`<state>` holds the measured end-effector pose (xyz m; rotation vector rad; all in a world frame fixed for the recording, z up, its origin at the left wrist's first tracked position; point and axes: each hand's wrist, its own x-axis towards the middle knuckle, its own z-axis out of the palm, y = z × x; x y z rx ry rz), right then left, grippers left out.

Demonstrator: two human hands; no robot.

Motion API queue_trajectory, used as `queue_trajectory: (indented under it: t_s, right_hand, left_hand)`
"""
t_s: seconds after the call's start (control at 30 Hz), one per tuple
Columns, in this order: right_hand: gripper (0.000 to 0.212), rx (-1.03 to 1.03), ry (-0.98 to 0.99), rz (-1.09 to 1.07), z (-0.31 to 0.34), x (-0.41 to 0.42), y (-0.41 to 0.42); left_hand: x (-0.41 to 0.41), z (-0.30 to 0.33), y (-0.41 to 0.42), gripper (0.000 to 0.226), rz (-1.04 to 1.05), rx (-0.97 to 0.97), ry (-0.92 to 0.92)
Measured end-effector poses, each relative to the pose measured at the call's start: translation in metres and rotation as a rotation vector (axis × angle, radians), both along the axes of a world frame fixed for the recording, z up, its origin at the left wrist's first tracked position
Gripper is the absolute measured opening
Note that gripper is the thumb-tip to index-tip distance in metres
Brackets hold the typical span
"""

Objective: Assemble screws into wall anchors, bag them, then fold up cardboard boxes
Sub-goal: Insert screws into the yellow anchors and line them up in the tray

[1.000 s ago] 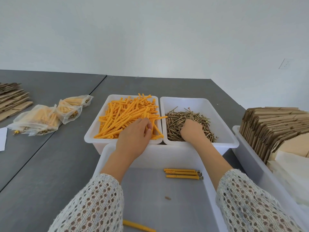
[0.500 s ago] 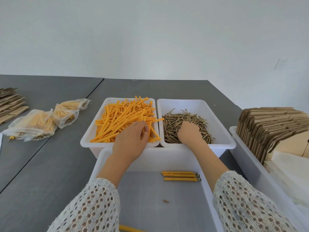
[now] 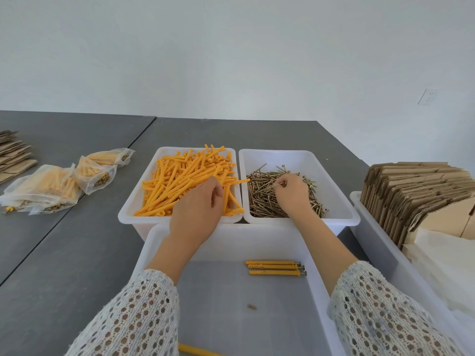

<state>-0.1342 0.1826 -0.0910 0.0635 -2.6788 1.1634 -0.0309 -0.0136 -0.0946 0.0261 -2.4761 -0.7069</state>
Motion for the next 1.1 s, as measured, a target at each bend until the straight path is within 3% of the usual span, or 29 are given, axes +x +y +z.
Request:
queue_trajectory:
  t_s: [0.33,0.43,0.77,1.1]
  right_hand:
    - [0.015,-0.905,-0.179,0.095,0.019,0.011,-0.006]
    - [0.017,-1.05,-0.204,0.141,0.021,0.013,-0.007]
    - [0.023,-1.057,-0.125,0.135,0.024,0.019,-0.017]
    - [0.021,-0.756,-0.164,0.375,0.024,0.027,-0.03]
  left_hand:
    - [-0.006,-0.003,-0.001,0.026,-0.141,0.065,-0.022]
    - [-0.007,-0.004,-0.001,0.02,-0.154,0.064,-0.026]
    - [-0.007,-0.003,-0.001,0.018,-0.143,0.062,-0.047]
    - [-0.004,-0.001,0.0,0.016,-0.145,0.068,-0.049]
